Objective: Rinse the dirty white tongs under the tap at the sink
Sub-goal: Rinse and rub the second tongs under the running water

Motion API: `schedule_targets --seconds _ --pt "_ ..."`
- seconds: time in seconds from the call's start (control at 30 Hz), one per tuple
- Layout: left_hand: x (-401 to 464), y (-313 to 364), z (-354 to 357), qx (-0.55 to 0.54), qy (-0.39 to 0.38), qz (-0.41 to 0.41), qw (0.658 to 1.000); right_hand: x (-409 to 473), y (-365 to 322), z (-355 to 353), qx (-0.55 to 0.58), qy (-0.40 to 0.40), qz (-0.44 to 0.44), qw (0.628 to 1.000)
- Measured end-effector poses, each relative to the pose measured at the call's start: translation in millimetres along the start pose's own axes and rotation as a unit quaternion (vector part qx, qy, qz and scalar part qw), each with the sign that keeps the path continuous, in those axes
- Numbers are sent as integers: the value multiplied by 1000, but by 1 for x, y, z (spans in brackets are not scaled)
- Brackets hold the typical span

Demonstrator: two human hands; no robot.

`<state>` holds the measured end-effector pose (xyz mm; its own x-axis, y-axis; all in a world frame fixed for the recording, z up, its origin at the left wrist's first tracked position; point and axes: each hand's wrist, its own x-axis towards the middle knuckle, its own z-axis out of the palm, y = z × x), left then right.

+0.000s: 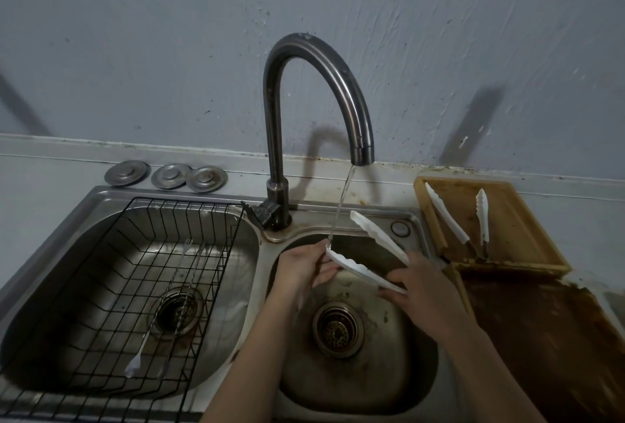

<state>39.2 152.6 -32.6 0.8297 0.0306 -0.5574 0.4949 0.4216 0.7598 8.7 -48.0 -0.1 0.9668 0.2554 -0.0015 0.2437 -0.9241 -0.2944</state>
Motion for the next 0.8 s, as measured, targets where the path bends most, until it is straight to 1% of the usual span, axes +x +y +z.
schedule_targets --seconds 0.13,0.23,0.37,0.47,0.57,0.7,0.8 --pt "-2 10 5 -84 -35 -15 996 0 -1 -3 -6 57 43 997" --pt "-2 15 6 -77 -6 4 997 3 -4 -3 40 77 48 995" --pt "-4 14 13 -3 55 82 995 5 -8 3 45 83 35 995" --pt "-5 17 12 100 87 149 980 4 -10 9 74 109 27 991" --pt "-6 26 11 152 103 191 964 3 -14 11 96 118 12 988" --pt "-9 33 17 133 127 254 949 2 -19 11 138 114 -9 984" --pt "-12 29 25 73 108 295 947 2 -25 13 153 127 -12 980"
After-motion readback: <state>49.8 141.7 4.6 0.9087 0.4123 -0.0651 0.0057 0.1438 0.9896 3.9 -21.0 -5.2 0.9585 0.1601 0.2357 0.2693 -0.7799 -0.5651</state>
